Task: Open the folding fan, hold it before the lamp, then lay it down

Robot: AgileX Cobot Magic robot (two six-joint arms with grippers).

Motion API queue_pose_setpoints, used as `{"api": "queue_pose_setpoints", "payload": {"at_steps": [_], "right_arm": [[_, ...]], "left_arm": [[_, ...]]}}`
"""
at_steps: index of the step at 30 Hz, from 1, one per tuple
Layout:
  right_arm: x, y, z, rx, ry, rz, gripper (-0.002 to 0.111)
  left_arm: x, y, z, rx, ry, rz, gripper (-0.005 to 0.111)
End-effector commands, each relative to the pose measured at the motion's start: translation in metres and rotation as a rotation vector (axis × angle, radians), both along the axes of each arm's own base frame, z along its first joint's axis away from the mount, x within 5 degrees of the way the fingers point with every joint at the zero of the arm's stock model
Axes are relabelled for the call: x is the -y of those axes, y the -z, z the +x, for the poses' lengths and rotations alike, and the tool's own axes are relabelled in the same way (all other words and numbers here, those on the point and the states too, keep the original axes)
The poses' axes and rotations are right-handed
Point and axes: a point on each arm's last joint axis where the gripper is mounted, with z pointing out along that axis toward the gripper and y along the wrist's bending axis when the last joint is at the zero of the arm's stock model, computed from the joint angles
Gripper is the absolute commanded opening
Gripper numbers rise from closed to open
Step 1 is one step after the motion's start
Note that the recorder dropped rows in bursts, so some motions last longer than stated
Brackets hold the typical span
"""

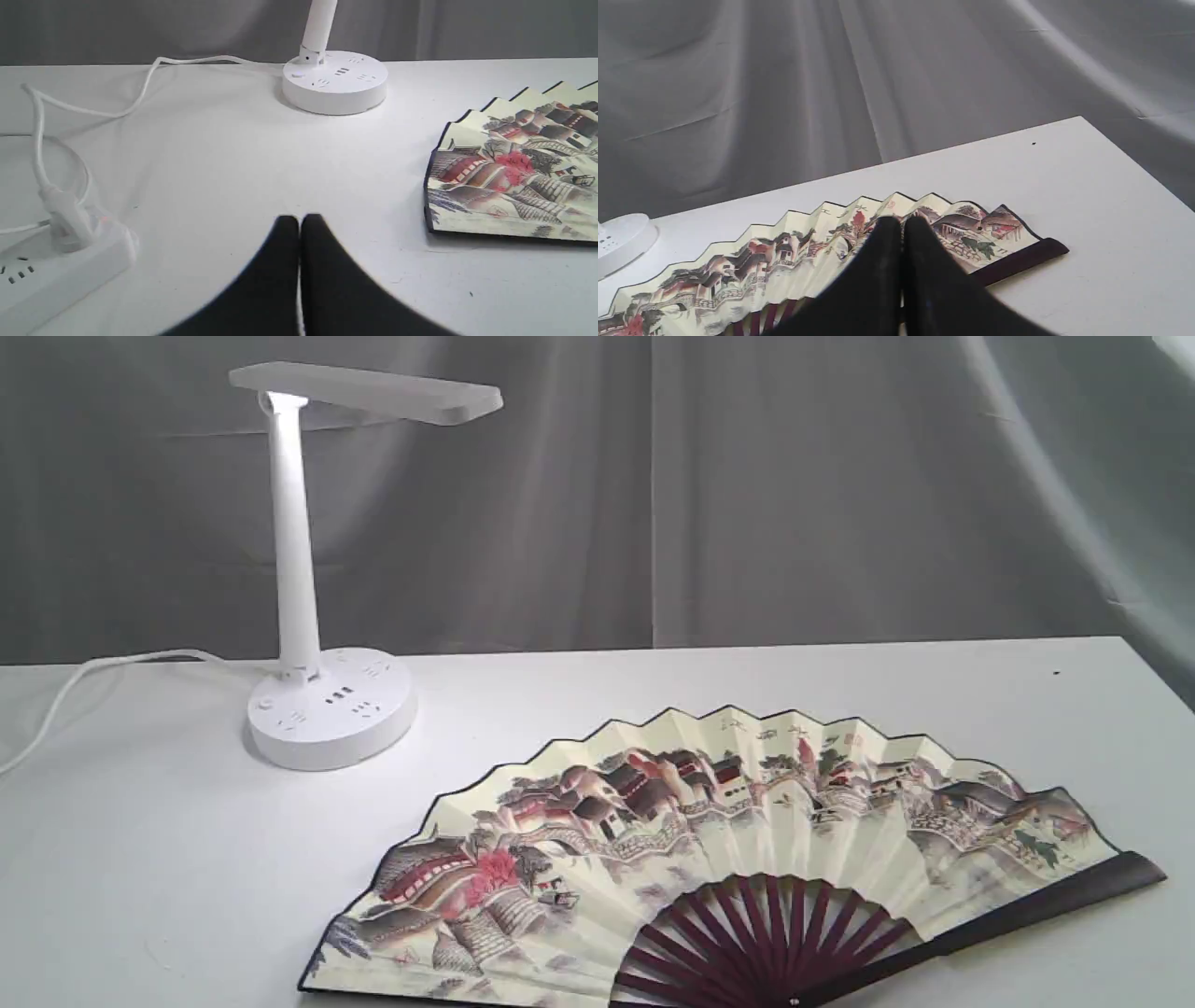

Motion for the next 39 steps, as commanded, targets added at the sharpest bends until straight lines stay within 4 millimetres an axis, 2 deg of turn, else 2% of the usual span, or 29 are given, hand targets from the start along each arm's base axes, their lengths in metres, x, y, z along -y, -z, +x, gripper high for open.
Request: {"api": "queue_pose_setpoints", "payload": {"at_steps": [1,9,39], "right_arm": [[0.0003,0.0,-0.0001,0.011,0.005,-0.002,0.0],[0.0003,0.0,-0.0001,0.011,0.005,-0.002,0.0],[0.0003,0.0,-0.0001,0.011,0.005,-0.002,0.0]], "left_arm": [[0.0001,0.0014,-0.0003,-0.002,0.004,0.006,0.0],[-0.0029,-0.0007,0.0003,0.022,-0.057,-0.001,0.0],[-0.003,-0.0008,0.0003,0.023,-0.057,0.002,0.0]]}}
